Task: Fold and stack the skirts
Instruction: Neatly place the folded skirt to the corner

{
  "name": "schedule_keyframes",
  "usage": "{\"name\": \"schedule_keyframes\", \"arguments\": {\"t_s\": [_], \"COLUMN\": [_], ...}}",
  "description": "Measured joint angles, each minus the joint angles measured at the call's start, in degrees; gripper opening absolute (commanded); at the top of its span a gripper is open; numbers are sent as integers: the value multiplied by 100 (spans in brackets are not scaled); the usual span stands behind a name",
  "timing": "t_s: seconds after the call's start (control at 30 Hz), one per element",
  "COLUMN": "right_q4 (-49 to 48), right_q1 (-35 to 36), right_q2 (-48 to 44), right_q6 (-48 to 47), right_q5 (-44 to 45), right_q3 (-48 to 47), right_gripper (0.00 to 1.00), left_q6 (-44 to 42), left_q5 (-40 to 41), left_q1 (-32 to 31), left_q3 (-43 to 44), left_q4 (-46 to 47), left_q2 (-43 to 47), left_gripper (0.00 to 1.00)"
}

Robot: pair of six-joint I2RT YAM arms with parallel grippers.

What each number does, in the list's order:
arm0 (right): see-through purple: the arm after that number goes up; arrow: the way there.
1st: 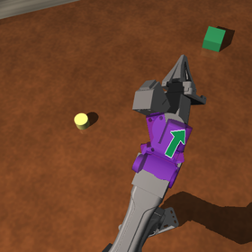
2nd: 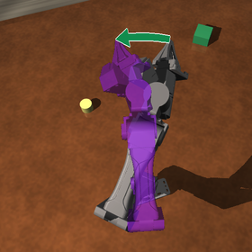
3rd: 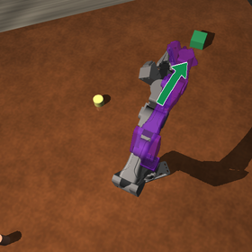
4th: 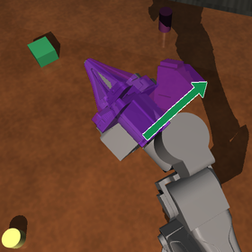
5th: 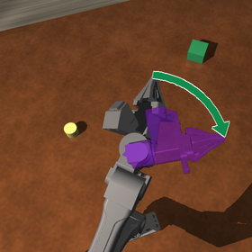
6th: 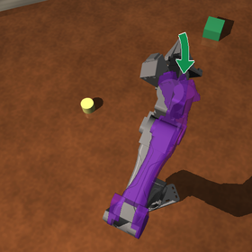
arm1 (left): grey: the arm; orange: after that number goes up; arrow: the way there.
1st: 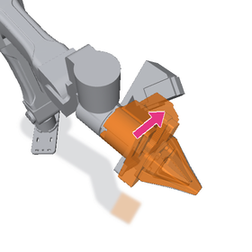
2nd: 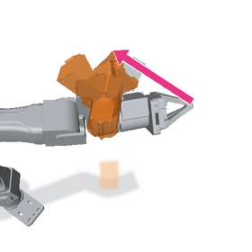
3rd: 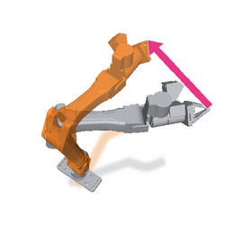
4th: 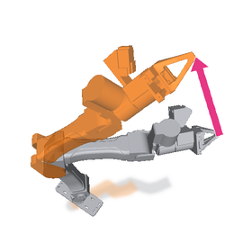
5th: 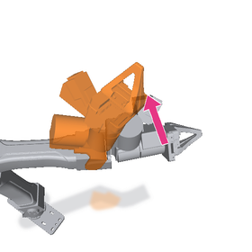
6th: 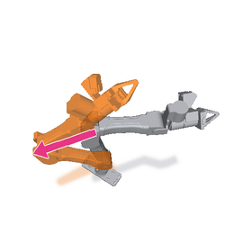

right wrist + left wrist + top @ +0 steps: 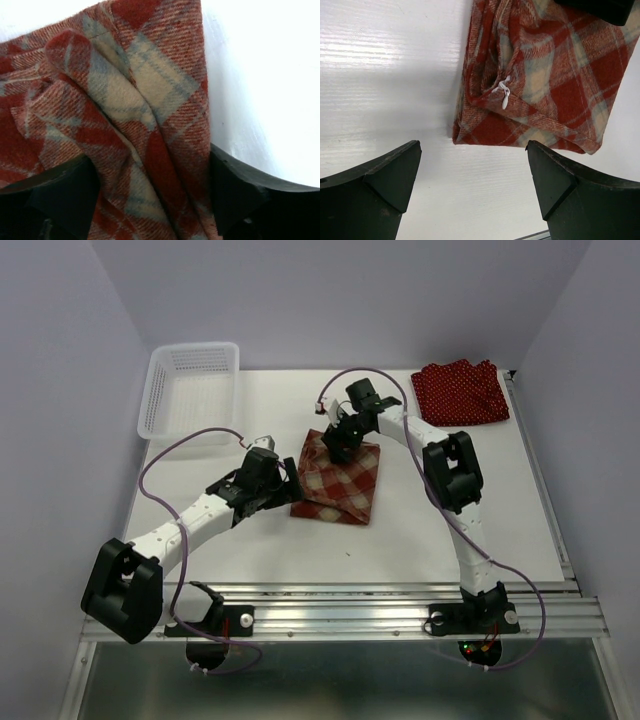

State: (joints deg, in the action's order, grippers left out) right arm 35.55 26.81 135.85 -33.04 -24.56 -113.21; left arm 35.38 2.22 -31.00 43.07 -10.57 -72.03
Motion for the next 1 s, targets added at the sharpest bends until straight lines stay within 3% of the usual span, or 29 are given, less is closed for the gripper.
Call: {"name": "schedule_keyframes", "arguments": {"t_s": [0.1, 0.13, 0.37, 0.53, 0.77, 1.0], "right_q4": [-11, -35, -297, -1091, -1982, -2524], "right_q1": [-13, -13, -15, -13, 24, 0], "right_q2": [15, 15, -173, -691, -1633, -2057], "right_q6": [92, 136, 505, 1316, 2321, 2369], "right_q5": [-101, -166, -363, 289, 2859, 4835], "right_q3": [15, 46, 385, 1283, 2385, 2492], "right_gripper": [51, 38, 1, 1, 1, 1], "left_q6": [-2, -7, -22, -22, -37, -153], "left_q5": [-2, -2, -2, 37, 238, 444], "left_q1": [0, 0, 0, 0, 13, 52], "left_q3": [0, 0, -7, -42, -44, 4], "left_q4": [0, 0, 2, -9, -46, -118], "left_q2": [0, 7, 184, 356, 649, 660], "left_gripper": [99, 99, 98, 98, 98, 99]}}
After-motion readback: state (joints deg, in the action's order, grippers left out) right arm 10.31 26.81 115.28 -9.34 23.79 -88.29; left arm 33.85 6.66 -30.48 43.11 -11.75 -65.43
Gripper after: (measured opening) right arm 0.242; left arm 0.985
